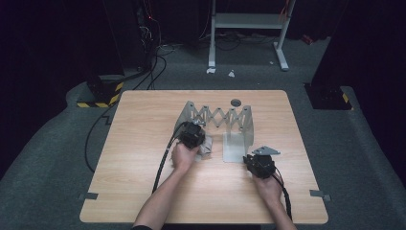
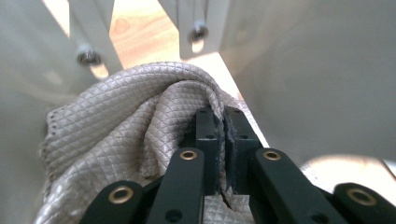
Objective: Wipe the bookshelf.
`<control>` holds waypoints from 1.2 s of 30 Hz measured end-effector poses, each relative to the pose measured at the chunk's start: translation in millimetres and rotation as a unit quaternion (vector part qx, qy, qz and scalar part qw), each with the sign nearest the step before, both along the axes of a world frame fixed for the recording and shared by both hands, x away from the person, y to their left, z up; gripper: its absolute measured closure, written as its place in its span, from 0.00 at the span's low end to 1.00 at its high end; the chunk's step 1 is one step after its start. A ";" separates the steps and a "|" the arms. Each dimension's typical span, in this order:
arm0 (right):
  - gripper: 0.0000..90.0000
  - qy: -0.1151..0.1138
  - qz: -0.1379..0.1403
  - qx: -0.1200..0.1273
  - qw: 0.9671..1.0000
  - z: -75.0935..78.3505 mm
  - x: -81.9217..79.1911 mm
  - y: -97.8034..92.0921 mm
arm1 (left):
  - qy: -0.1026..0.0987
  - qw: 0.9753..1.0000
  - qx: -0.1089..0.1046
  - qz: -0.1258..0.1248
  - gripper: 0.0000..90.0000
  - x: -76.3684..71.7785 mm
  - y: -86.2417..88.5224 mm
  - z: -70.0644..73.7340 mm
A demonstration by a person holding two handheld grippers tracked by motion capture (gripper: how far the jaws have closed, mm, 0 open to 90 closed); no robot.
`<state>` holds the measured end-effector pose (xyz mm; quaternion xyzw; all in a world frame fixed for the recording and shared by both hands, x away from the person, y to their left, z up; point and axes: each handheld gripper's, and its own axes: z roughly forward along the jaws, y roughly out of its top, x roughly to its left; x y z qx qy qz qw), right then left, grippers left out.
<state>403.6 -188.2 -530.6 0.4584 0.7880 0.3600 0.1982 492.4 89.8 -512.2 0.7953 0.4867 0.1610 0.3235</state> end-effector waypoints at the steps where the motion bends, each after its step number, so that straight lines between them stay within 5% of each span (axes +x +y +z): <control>1: 0.86 0.000 0.000 0.000 1.000 0.0 0.0 0.0 | 0.003 1.000 -0.001 -0.001 0.92 -2.8 1.4 0.1; 6: 0.86 0.000 0.001 0.000 1.000 0.0 0.0 0.1 | 0.005 1.000 0.012 -0.005 0.81 -14.2 6.0 1.3; 15: 0.86 0.000 0.001 0.001 1.000 0.0 0.1 0.0 | 0.010 1.000 0.006 0.025 0.95 2.4 1.1 0.2; 18: 0.86 0.000 0.002 0.000 1.000 0.0 0.0 0.1 | 0.010 1.000 -0.003 0.014 0.96 3.6 2.1 1.8; 28: 0.86 0.000 0.002 0.000 1.000 0.0 -0.1 0.2 | -0.045 0.996 -0.073 -0.019 0.96 -8.9 4.6 38.1; 36: 0.86 0.000 0.003 -0.001 1.000 0.0 -0.1 0.2 | -0.082 0.991 -0.099 -0.036 0.96 -19.1 13.2 67.0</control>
